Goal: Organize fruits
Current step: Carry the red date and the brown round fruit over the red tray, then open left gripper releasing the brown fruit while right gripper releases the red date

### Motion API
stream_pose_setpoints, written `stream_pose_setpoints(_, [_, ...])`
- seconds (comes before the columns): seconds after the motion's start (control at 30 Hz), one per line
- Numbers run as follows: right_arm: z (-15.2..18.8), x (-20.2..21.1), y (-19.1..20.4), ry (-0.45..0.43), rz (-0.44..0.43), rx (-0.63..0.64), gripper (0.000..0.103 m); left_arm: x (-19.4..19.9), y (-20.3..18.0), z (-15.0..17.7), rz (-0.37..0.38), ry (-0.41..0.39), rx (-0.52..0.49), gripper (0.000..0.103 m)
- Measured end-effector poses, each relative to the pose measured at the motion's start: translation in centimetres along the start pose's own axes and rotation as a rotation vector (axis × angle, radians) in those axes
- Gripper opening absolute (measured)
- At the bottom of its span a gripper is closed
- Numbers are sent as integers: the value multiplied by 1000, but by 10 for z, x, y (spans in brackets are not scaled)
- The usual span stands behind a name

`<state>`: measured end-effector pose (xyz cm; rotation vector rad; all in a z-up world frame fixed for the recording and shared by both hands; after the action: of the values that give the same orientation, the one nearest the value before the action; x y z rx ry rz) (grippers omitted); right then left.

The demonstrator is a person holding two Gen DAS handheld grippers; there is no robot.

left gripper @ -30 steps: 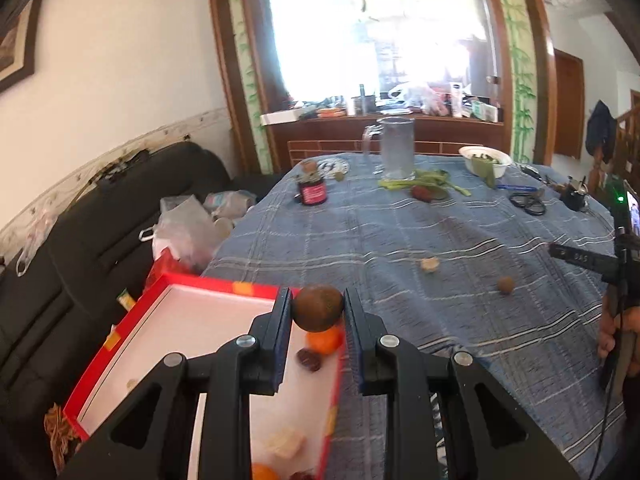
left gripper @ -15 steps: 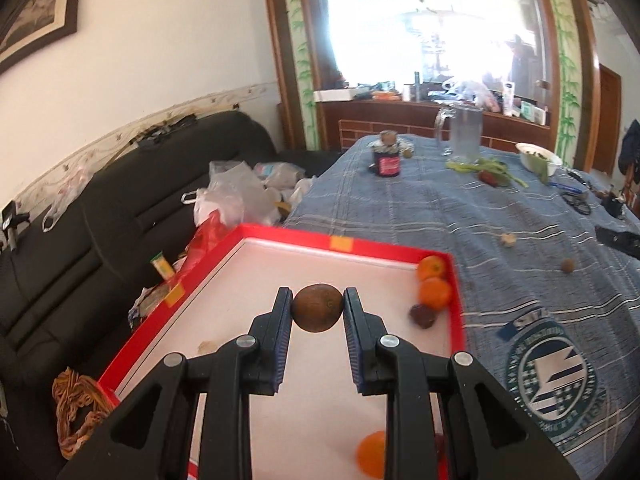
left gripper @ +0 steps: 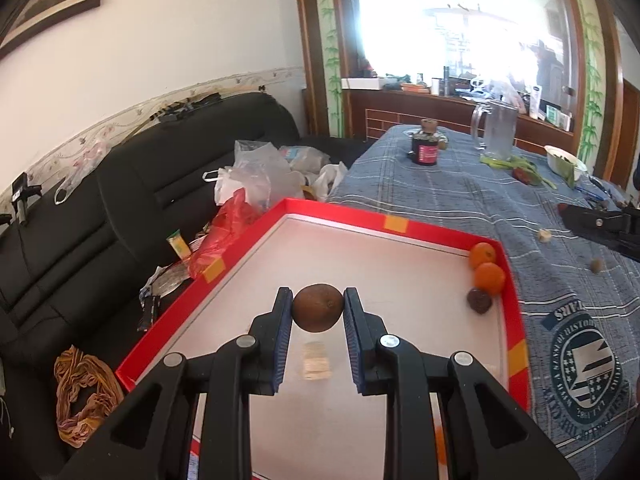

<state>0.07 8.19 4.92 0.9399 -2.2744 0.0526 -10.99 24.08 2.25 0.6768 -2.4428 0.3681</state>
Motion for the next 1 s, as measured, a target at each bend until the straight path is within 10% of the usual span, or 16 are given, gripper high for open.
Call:
stream_pose_setpoints(0.33, [17, -44, 72, 29, -138, 60, 28, -12, 20, -2, -45, 14, 31, 25])
stream_pose_setpoints(1.0, [55, -65, 71, 148, -161, 98, 28, -34, 21, 8, -74, 64, 23, 25])
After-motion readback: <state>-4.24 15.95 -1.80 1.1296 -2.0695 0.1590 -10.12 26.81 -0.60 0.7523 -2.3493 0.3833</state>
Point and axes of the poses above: each gripper's, at about its wrist camera, not at the fingertips, and x roughly against the way its jaws point, y to its left, z to its underside, the point moved 8 cm from there along -x, roughly the way its jaws point, and after that the axes turned 14 degrees about x, right-handed, at the moved point
